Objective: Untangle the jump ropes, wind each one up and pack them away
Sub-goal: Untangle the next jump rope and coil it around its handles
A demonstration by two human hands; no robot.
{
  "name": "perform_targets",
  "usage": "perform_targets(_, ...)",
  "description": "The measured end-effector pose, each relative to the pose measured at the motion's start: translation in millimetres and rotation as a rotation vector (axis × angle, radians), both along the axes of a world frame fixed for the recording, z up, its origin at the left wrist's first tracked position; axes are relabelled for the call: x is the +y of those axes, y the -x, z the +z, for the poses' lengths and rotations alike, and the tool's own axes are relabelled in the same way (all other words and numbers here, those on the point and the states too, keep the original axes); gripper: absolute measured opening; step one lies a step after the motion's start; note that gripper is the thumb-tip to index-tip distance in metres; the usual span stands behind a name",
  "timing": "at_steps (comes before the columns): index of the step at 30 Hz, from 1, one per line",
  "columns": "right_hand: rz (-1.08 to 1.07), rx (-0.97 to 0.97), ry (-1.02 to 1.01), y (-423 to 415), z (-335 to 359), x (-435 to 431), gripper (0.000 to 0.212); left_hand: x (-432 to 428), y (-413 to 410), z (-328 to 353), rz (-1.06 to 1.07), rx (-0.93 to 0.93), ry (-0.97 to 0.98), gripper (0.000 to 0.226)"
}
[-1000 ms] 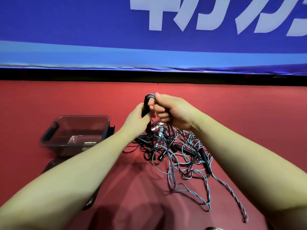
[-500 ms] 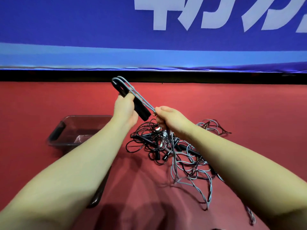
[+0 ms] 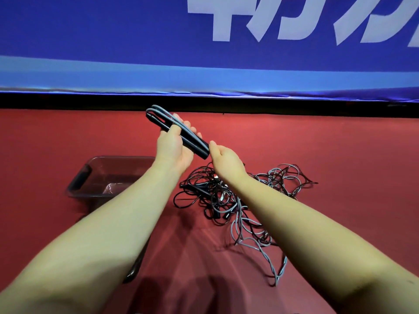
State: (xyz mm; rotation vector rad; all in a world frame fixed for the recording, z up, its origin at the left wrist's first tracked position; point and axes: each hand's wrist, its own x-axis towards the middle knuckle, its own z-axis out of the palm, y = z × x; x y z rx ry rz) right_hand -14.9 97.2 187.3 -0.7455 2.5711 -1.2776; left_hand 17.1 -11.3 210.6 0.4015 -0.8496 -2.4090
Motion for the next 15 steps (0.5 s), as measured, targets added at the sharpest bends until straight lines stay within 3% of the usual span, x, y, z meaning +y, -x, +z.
perform_targets(5,-0.050,-0.281,0.147,-2,-6,-9,0.042,8,1,-7,0.034,-0.052,0.007,0.018)
perform_targets(10,-0.178,-0.206,0.304,-4,-16,-11,0.040,19,5,-9,0.054,-0.073,-0.044,0.012)
perform_targets(15,-0.213,-0.114,0.288,2,-14,-11,0.040,13,8,-5,-0.007,-0.076,-0.217,0.019)
